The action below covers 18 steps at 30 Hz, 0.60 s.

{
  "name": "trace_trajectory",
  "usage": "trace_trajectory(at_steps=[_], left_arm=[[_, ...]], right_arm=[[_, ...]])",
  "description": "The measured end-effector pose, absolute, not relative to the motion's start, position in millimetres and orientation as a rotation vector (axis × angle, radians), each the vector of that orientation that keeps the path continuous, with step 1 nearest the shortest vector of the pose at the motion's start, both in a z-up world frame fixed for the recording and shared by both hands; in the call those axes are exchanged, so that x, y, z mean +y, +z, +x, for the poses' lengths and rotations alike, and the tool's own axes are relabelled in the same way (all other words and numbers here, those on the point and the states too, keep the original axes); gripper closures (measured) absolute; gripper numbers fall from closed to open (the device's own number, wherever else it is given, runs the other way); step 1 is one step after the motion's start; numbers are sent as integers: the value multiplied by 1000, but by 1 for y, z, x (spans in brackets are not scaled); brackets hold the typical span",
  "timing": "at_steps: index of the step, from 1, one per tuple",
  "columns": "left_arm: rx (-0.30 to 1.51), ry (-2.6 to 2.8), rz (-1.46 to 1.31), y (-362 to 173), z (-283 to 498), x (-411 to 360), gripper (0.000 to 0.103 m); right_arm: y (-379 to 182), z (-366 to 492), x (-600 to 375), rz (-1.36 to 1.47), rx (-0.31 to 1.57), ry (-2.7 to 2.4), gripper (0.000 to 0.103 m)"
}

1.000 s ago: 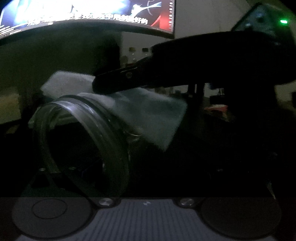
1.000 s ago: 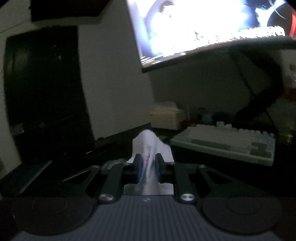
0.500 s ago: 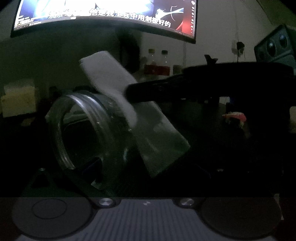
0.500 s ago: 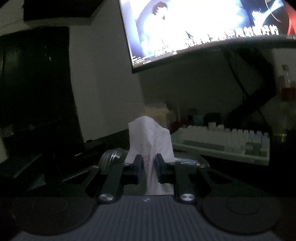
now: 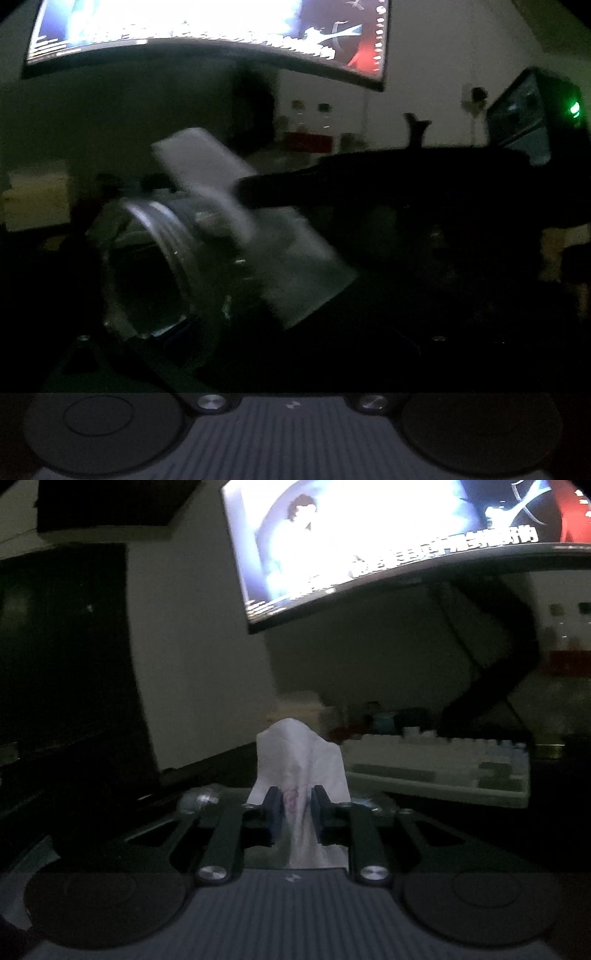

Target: Clean container

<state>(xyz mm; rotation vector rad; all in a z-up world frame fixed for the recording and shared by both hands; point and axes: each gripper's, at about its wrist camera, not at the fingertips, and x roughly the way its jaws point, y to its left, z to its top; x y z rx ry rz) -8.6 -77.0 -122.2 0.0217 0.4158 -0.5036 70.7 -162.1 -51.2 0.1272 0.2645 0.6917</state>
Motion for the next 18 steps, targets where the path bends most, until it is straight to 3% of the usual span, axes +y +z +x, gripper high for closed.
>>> trace_trajectory(at_steps=[18], left_arm=[[408, -460, 141, -138, -6, -81, 0]], right_arm=[[-44, 82, -158, 145, 294, 855, 79]])
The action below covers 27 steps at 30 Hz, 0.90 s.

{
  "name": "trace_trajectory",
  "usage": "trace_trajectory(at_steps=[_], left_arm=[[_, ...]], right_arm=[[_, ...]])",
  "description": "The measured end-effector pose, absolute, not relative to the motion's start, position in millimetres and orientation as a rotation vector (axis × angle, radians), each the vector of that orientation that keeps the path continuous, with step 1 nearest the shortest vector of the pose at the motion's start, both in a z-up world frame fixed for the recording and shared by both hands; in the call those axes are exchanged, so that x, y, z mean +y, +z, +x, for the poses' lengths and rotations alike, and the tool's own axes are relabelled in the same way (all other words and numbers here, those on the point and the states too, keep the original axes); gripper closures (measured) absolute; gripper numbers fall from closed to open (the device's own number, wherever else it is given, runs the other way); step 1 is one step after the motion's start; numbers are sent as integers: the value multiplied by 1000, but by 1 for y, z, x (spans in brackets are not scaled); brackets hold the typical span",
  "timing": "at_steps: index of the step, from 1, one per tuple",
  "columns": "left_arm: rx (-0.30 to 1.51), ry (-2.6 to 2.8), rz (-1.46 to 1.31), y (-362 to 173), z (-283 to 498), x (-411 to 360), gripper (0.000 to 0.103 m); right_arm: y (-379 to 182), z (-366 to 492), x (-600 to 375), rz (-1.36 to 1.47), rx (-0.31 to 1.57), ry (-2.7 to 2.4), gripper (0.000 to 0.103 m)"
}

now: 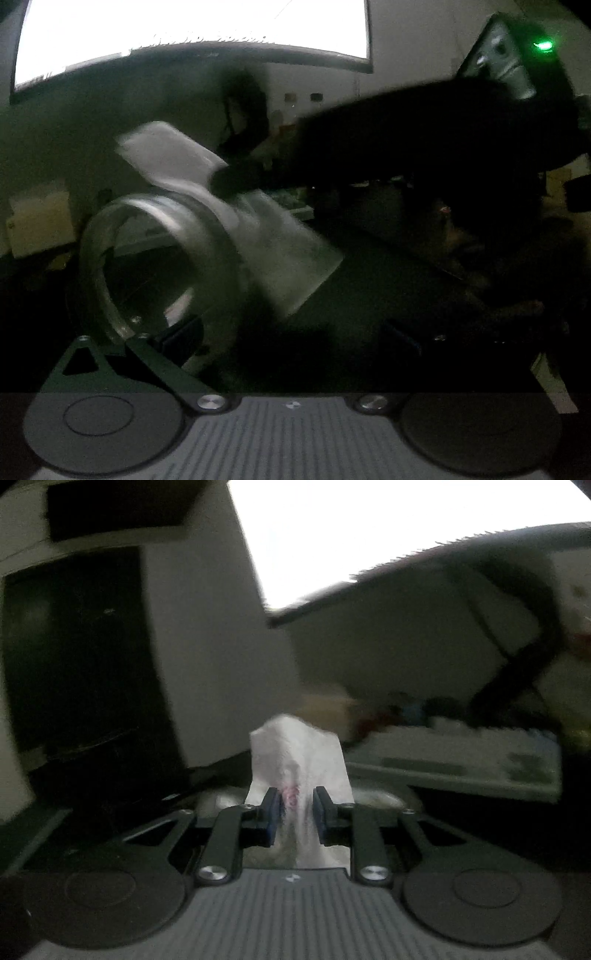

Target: Clean container

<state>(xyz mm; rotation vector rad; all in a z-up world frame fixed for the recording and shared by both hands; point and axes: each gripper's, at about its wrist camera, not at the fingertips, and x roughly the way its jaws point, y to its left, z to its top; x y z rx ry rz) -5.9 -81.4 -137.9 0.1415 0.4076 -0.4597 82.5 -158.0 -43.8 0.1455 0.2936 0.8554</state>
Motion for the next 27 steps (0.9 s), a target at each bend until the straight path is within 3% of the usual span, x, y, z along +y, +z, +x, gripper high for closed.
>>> trace_trajectory(at_steps=[10, 16, 27], left_arm=[[409, -489, 138, -140, -1, -68, 0], [392, -542, 140, -144, -4, -60, 0], [378, -676, 36, -147, -3, -19, 0]], right_arm=[[-33, 131, -156, 95, 381, 714, 81], [-27, 106, -127, 3, 353, 784, 81], [-25, 143, -115, 39, 452, 603, 81]])
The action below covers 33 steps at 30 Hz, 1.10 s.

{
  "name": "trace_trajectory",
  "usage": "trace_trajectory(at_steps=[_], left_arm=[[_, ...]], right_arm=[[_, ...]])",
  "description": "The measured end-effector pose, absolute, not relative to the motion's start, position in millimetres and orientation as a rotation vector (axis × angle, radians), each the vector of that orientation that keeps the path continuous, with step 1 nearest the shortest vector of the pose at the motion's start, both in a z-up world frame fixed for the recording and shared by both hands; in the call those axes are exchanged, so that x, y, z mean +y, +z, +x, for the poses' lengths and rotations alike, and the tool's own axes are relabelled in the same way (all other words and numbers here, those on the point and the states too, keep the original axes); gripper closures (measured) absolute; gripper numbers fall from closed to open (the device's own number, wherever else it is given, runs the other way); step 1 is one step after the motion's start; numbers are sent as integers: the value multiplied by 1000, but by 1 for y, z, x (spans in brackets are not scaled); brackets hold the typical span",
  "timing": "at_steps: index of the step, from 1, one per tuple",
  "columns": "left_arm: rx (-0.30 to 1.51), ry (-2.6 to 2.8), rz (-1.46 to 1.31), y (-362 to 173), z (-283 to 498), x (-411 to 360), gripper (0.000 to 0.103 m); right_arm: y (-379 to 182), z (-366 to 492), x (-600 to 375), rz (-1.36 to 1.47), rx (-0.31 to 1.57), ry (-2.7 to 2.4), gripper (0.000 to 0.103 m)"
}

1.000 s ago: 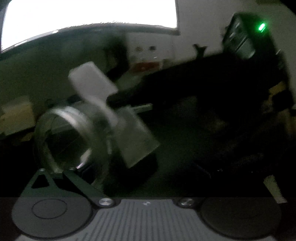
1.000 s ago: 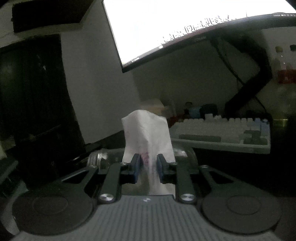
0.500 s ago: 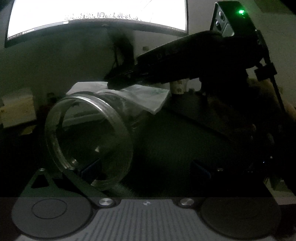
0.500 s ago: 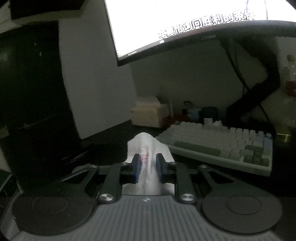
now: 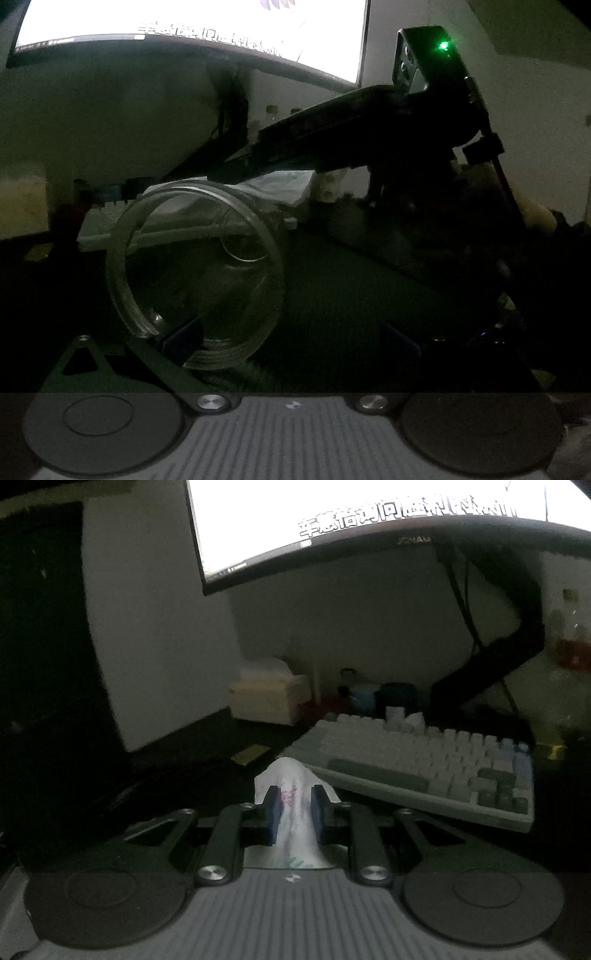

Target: Clean container

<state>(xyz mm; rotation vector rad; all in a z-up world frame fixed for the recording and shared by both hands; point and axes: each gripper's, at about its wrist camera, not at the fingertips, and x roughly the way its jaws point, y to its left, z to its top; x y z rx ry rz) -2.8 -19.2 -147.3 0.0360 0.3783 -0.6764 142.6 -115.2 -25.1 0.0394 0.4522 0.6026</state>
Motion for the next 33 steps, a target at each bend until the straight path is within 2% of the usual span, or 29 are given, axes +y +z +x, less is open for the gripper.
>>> trace_trajectory(at_steps=[4, 10, 14, 24, 26, 28, 29, 30, 31, 33], left_arm=[[377, -710, 14, -142, -1, -14, 0], [364, -741, -8, -142, 4, -9, 0], [377, -761, -18, -144, 16, -11, 0], [403, -736, 59, -136, 18, -57, 0], [396, -711, 44, -138, 20, -62, 8], [355, -673, 39, -140, 19, -61, 52], [340, -667, 43, -139, 19, -59, 62], [329, -672, 44, -139, 19, -55, 80], [329, -696, 27, -138, 21, -48, 86], [331, -777, -24, -138, 25, -33, 88]], right_arm=[[-25, 122, -100, 33, 421, 710, 82], [-30, 147, -122, 52, 450, 483, 82], [-28, 133, -117, 28, 440, 494, 80], [-30, 123, -127, 93, 449, 517, 80], [-29, 115, -126, 73, 439, 510, 80], [-28, 108, -128, 92, 443, 519, 80], [-28, 104, -130, 104, 444, 527, 80], [-28, 100, -132, 111, 443, 532, 80], [-28, 96, -134, 117, 441, 538, 80], [-29, 87, -138, 136, 439, 546, 80]])
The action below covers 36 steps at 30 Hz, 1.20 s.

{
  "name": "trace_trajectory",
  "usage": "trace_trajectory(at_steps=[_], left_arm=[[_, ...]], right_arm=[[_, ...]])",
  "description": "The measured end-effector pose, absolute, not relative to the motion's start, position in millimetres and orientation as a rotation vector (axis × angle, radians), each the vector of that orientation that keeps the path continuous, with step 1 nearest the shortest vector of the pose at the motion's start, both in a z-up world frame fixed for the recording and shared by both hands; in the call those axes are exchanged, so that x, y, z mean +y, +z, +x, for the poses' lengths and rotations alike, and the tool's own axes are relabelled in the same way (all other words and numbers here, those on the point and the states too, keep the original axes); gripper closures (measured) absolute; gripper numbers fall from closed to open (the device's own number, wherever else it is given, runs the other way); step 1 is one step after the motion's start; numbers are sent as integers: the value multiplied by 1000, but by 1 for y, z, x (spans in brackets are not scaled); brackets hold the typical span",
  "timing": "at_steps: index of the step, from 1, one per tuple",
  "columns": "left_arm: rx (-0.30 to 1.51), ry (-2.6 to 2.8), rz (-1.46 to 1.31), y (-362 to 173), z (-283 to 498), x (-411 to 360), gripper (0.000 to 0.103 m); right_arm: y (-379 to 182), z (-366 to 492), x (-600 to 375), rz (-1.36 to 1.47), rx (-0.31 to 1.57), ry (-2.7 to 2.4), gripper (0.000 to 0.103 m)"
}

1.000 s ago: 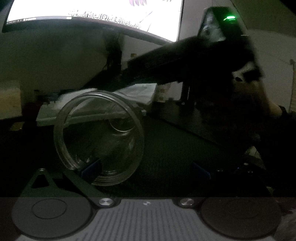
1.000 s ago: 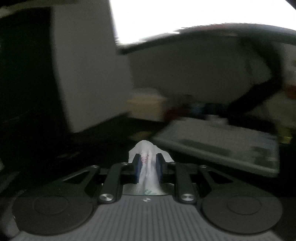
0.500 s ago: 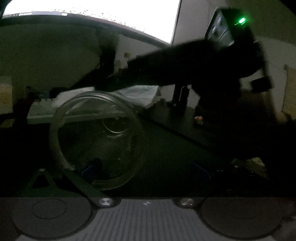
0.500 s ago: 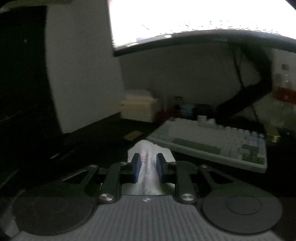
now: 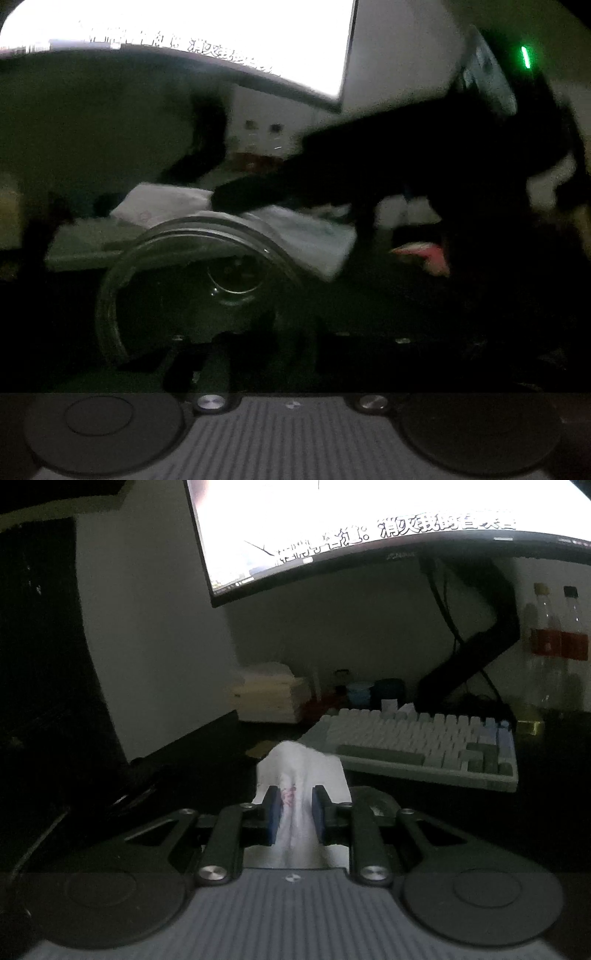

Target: Clean container

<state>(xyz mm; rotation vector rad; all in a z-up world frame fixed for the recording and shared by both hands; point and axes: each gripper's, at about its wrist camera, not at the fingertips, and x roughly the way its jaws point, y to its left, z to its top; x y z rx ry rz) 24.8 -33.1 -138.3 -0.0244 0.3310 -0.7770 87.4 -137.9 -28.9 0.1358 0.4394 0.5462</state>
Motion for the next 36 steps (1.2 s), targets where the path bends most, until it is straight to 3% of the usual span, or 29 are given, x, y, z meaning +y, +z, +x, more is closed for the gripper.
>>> trace_trajectory(at_steps=[11, 15, 16, 19, 22, 24, 36], left_arm=[[281, -978, -21, -133, -11, -6, 86], [268, -872, 19, -137, -16, -16, 33], [268, -855, 41, -138, -20, -19, 27], [299, -810, 146, -146, -26, -34, 25], [264, -779, 206, -151, -32, -45, 6], [282, -800, 179, -153, -29, -46, 0], [276, -789, 110, -159, -25, -38, 1]], right_arm=[[-30, 45, -123, 110, 375, 488, 80], [-34, 42, -121, 111, 346, 463, 80], [-34, 41, -121, 104, 340, 455, 80], [-34, 40, -125, 112, 345, 445, 80], [-34, 40, -128, 112, 357, 425, 80], [-35, 43, -132, 112, 375, 402, 80], [-31, 62, -103, 89, 369, 513, 80]])
